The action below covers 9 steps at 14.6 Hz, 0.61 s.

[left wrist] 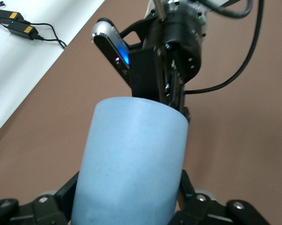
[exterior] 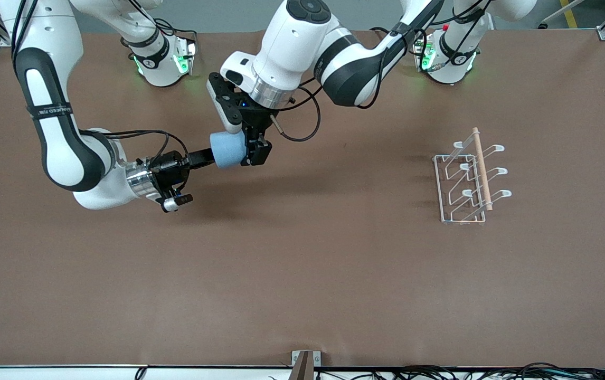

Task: Hang cup on cup holder
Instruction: 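Open the right gripper and withdraw while the left gripper takes the cup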

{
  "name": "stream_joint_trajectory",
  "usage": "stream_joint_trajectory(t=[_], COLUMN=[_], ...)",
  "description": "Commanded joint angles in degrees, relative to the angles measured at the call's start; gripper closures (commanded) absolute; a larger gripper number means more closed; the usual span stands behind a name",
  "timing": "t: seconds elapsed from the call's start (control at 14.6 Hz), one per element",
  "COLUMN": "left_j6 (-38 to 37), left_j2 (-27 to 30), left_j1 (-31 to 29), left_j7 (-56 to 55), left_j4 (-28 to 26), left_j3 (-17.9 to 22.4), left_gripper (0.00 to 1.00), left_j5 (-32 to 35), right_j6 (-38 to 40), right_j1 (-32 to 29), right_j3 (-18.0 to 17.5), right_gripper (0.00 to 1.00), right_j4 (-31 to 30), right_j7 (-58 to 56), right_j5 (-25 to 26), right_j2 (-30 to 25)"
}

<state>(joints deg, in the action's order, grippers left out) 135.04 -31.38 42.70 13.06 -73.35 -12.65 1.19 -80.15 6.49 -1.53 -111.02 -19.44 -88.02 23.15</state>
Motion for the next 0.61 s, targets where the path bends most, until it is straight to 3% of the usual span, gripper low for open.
stream_joint_trajectory(t=[0.0, 0.27, 0.55], left_j6=[-6.69, -16.97, -29.28], left_j2=[0.52, 2.37, 2.9], left_j1=[-0.34, -3.84, -9.29], left_j7=[-0.4, -0.14, 2.14], left_j4=[1.1, 1.1, 1.19], left_j3=[0.52, 0.52, 0.7], left_gripper=[0.83, 0.83, 0.83], left_j5=[1.36, 1.45, 2.84], right_j6=[0.95, 0.87, 0.17], right_j1=[-0.33, -1.73, -7.35], right_j3=[0.12, 0.74, 1.7], right_gripper=[0.0, 0.0, 0.0], right_j4=[-0.61, -0.17, 2.03], right_j7=[2.04, 1.43, 1.69], right_j5=[-1.54, -0.05, 14.69], right_j2=[-1.17, -1.52, -1.7])
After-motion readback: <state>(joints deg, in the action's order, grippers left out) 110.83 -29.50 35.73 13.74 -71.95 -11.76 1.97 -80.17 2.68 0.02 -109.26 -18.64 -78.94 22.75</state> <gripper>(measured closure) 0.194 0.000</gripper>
